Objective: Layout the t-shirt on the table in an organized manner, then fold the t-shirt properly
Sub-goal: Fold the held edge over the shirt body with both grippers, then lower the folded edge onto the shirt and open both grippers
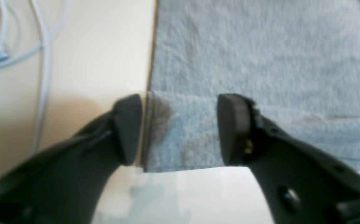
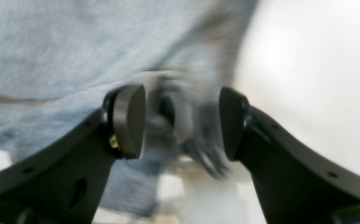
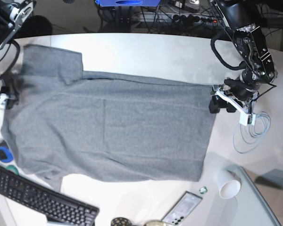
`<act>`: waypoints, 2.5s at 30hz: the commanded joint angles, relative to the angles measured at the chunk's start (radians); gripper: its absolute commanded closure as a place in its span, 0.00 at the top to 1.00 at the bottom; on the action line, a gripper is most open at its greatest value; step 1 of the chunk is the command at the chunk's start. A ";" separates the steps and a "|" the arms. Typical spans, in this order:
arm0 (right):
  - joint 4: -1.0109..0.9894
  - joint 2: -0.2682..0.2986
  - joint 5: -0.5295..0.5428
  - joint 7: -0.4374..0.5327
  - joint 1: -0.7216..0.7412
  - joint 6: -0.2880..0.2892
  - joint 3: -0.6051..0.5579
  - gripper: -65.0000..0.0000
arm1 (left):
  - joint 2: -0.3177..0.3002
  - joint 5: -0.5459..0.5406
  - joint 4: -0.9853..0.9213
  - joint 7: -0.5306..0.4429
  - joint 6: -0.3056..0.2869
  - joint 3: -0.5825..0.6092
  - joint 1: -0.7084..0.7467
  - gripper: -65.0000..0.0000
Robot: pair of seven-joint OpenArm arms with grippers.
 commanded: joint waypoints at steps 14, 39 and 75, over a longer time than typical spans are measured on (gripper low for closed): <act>0.127 -0.047 0.022 0.043 -0.120 0.001 0.055 0.00 | -0.021 -0.013 0.118 -0.026 -0.008 -0.003 0.135 0.00; -0.506 0.107 0.015 0.410 0.104 0.001 -0.097 0.01 | -0.027 0.177 -0.388 -0.371 0.066 0.116 -0.033 0.00; 0.103 0.010 0.023 -0.043 -0.059 0.001 -0.034 0.11 | -0.053 0.168 0.045 -0.238 0.061 0.070 0.080 0.00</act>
